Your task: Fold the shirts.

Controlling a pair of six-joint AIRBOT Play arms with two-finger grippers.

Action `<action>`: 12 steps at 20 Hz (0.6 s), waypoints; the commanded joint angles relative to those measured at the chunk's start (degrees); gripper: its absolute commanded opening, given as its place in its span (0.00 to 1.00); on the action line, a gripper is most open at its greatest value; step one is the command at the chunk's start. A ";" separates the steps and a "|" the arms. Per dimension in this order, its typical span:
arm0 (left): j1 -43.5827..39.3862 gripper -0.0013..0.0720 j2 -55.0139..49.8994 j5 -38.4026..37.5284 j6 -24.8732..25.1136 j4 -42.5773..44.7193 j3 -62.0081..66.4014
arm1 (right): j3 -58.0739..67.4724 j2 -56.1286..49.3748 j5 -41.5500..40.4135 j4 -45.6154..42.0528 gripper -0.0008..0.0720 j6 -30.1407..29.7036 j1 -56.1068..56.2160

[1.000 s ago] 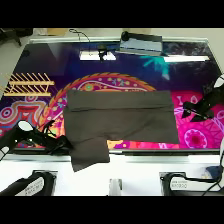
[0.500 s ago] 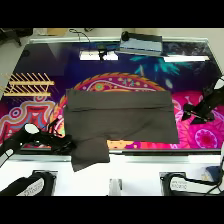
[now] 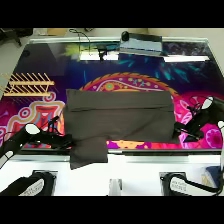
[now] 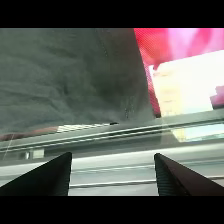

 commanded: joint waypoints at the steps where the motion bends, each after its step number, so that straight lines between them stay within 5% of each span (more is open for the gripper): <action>1: -0.07 0.07 2.64 -0.70 0.20 -0.96 0.09 | -1.97 -1.27 -2.75 0.35 0.74 0.00 -0.02; 12: -0.07 0.07 8.07 -0.74 0.15 -3.98 0.11 | -1.97 -7.45 -6.97 7.06 0.73 2.36 -0.02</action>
